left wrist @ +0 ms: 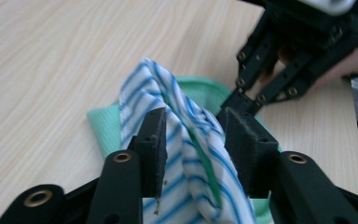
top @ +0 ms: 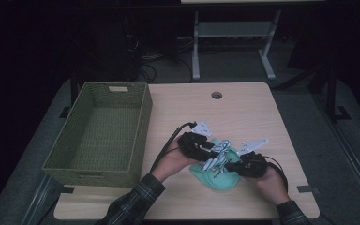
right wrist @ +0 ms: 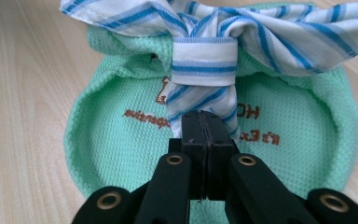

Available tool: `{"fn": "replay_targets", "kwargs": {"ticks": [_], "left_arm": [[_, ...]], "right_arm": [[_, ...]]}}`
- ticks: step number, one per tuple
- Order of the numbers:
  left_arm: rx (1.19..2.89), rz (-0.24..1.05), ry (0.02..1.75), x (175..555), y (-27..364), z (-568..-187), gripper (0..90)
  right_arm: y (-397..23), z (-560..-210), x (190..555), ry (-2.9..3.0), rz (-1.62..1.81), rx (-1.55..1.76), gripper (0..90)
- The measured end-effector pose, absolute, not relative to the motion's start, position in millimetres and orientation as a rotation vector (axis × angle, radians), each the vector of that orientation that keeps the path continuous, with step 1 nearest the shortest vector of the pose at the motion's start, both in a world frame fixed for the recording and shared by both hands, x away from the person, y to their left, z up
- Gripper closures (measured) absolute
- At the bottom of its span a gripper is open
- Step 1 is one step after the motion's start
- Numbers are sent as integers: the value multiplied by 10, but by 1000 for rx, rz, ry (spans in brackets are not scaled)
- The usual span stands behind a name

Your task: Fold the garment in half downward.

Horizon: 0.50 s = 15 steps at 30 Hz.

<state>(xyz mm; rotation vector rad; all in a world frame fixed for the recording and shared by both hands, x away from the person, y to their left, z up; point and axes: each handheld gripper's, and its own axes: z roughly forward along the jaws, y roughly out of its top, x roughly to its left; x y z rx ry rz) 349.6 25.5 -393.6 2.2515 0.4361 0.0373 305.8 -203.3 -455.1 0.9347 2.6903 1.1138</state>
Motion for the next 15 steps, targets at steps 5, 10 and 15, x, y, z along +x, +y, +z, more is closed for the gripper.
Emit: {"fn": "replay_targets", "kwargs": {"ticks": [5, 10, 15], "left_arm": [[2289, 21, 482, 3573, 165, -4059, 594], [2310, 10, 506, 3621, 120, -4135, 592], [2323, -4, 512, 3627, 78, -4193, 617]], "right_arm": [[-2028, -4572, 3051, 2697, 1099, 927, 889], [-2027, -4607, 3047, 2708, 1084, 928, 888], [-2019, -4626, 3044, 2718, 1070, 933, 888]]}}
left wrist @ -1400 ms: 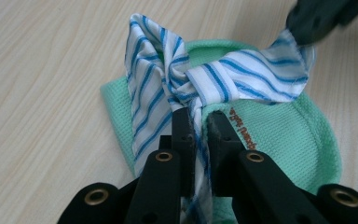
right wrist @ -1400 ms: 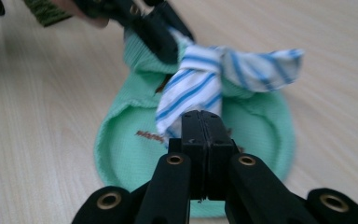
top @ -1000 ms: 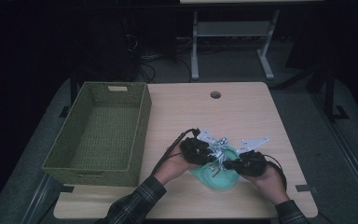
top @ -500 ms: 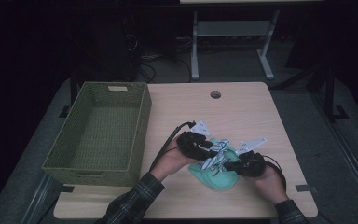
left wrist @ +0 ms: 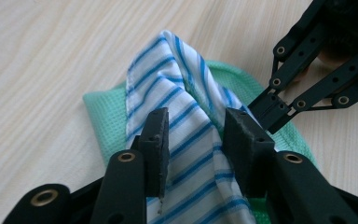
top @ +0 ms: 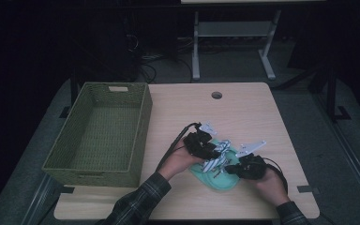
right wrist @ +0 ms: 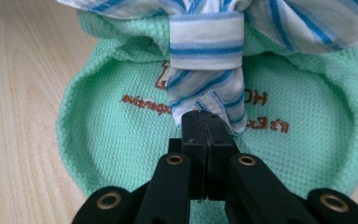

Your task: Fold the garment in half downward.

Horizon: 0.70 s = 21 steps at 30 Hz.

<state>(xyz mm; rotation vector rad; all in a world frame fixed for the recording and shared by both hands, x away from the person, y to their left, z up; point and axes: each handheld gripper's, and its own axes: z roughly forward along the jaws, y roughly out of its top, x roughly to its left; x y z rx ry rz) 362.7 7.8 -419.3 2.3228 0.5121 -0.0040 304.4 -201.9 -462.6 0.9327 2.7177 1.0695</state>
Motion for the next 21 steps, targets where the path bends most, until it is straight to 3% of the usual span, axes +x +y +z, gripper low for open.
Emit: {"fn": "replay_targets", "kwargs": {"ticks": [2, 7, 21], "left_arm": [[2338, -14, 502, 3630, 69, -4203, 659], [2344, -22, 490, 3615, 61, -4194, 879], [2267, 35, 474, 3564, 212, -3884, 891]], "right_arm": [[-2019, -4627, 3046, 2719, 1070, 933, 888], [-2023, -4628, 3045, 2719, 1073, 938, 887], [-2046, -4578, 3053, 2687, 1115, 945, 888]]}}
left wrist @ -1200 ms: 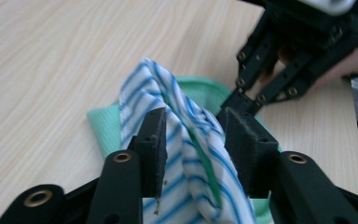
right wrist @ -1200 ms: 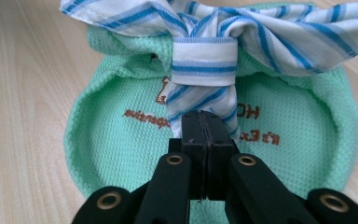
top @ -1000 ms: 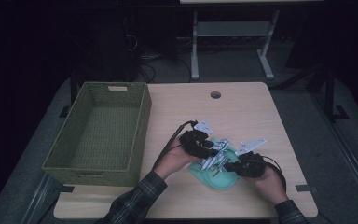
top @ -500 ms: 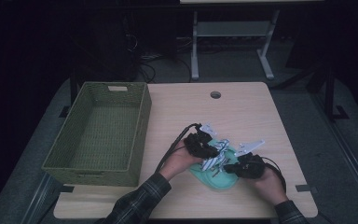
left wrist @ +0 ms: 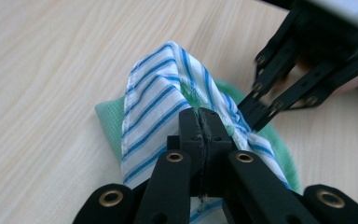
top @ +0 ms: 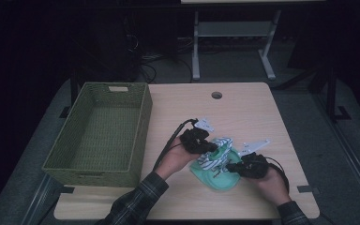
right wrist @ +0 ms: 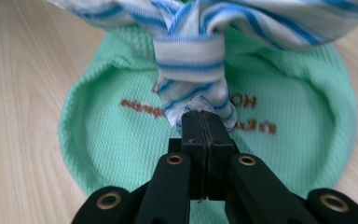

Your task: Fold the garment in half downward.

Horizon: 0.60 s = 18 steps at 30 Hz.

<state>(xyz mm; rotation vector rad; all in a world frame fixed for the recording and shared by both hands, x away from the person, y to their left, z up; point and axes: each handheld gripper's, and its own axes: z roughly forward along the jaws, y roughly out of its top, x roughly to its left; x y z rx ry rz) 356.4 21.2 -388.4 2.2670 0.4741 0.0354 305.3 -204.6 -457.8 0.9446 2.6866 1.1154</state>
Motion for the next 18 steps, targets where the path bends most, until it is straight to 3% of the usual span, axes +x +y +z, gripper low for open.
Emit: {"fn": "replay_targets", "kwargs": {"ticks": [9, 18], "left_arm": [[2229, 62, 456, 3501, 238, -3743, 890], [2276, 27, 425, 3405, 94, -3928, 887]], "right_arm": [[-1947, -4581, 3184, 2655, 1142, 930, 888], [-2347, -4543, 3067, 2585, 1088, 1031, 888]]}}
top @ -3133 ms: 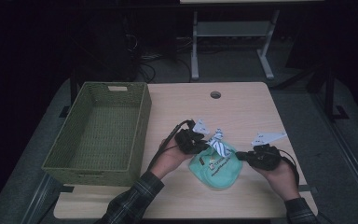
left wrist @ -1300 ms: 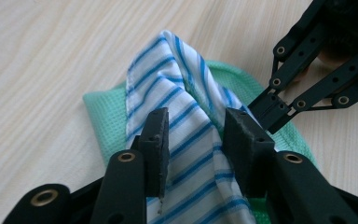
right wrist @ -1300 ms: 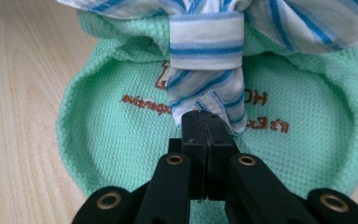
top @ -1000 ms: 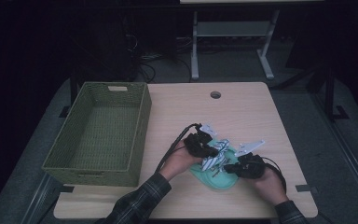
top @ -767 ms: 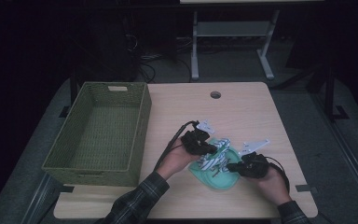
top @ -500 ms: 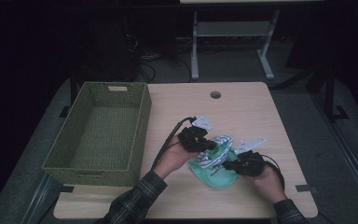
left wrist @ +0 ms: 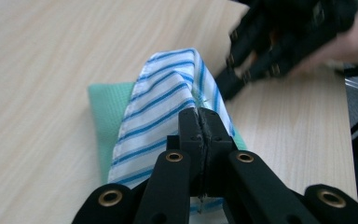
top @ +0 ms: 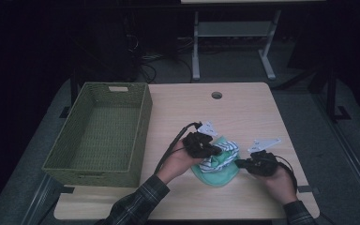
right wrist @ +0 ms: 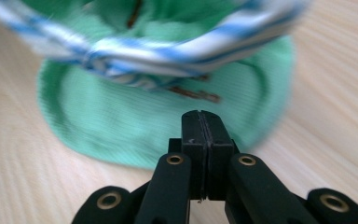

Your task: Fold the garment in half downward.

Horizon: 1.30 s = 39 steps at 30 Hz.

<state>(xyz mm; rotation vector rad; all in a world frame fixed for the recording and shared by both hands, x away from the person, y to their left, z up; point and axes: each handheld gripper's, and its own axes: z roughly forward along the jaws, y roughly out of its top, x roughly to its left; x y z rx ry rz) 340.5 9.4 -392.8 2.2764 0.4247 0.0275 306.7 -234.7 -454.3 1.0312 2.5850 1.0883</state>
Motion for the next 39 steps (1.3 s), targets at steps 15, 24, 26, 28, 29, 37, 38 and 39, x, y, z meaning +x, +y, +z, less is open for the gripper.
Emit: {"fn": "replay_targets", "kwargs": {"ticks": [15, 24, 26, 28, 29, 37, 38, 39], "left_arm": [[2368, -75, 383, 3281, -178, -4318, 860], [2328, -24, 375, 3273, -65, -4165, 648], [2309, -4, 398, 3293, 35, -4093, 675], [2297, 3, 425, 3310, 130, -4051, 729], [2306, 17, 427, 3316, 177, -4038, 756], [2327, 104, 543, 3330, 520, -4078, 816], [2330, 106, 554, 3333, 548, -4085, 817], [2332, 107, 558, 3338, 571, -4093, 817]], "right_arm": [[-2555, -4553, 3152, 2520, 1061, 1090, 888], [-2559, -4465, 3146, 2491, 1093, 1076, 888], [-2559, -4426, 3148, 2479, 1112, 1056, 888], [-2532, -4392, 3145, 2479, 1132, 1043, 888], [-2507, -4374, 3137, 2483, 1137, 1042, 888], [-2281, -4307, 3214, 2514, 1171, 955, 888], [-2248, -4298, 3237, 2517, 1175, 952, 888], [-2216, -4291, 3263, 2520, 1175, 943, 889]]}}
